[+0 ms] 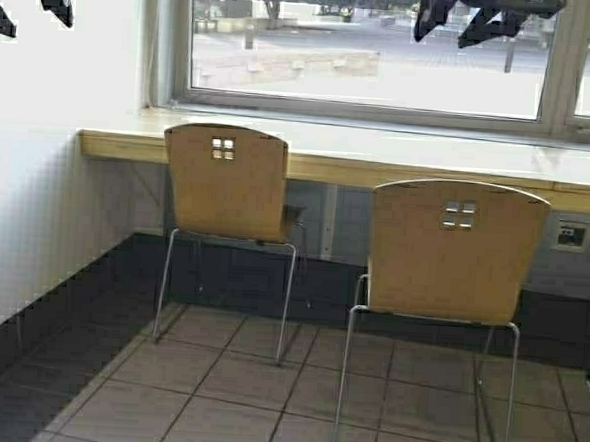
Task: Push the chairs under the table
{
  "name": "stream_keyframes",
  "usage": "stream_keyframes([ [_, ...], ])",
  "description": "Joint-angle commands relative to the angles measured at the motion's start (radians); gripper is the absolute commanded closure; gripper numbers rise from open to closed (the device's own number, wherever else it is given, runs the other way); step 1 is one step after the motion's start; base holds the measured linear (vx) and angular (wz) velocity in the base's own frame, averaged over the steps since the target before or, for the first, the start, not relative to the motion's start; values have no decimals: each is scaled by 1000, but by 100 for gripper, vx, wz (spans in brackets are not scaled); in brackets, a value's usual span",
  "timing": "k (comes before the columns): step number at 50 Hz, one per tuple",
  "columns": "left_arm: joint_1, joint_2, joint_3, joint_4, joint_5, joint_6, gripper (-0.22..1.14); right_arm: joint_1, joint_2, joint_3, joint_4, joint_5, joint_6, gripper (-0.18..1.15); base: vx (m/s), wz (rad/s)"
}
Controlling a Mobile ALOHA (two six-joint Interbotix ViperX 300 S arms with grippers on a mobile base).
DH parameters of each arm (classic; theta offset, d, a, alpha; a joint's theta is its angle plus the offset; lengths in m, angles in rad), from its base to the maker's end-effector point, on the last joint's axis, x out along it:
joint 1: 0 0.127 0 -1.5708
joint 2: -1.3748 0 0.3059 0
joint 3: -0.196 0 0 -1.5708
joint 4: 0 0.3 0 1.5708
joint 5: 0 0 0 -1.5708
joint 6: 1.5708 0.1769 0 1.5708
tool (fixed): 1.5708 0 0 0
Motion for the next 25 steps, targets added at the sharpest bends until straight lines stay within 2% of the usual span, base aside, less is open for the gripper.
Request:
stream_keyframes([
  [1, -2, 0, -21, 0, -8, -2, 1, -6, 0, -21, 5, -5, 3, 8, 2, -30],
  [25, -2, -9, -26, -9, 12, -12, 1, -6, 28, -28, 44, -5, 0, 8, 7, -32],
])
